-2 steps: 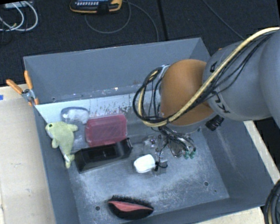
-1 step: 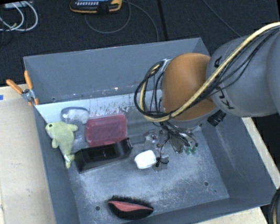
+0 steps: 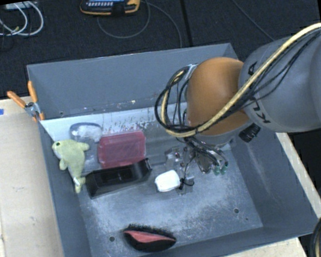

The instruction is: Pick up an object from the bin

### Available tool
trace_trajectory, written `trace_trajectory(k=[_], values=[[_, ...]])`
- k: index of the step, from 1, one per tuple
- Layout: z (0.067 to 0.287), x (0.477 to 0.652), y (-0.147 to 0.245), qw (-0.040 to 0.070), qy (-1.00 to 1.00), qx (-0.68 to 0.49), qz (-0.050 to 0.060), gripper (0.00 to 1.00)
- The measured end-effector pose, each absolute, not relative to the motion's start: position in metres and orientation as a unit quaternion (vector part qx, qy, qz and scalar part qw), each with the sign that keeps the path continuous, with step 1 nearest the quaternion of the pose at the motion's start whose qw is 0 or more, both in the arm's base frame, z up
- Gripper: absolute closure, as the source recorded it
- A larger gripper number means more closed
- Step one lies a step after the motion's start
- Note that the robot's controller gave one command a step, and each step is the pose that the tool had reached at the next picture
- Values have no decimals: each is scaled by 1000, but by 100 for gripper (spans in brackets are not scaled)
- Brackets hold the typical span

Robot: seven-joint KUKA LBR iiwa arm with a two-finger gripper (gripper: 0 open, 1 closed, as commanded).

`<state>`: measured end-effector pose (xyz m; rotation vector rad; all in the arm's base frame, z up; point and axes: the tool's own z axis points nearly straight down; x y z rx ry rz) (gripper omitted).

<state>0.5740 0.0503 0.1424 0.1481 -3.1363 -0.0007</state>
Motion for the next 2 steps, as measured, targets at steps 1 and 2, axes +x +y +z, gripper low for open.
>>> trace_trajectory(k=[1, 2], values=[[151, 574, 50, 2, -999, 47, 0, 100], [155, 574, 50, 1, -999, 47, 0, 100]])
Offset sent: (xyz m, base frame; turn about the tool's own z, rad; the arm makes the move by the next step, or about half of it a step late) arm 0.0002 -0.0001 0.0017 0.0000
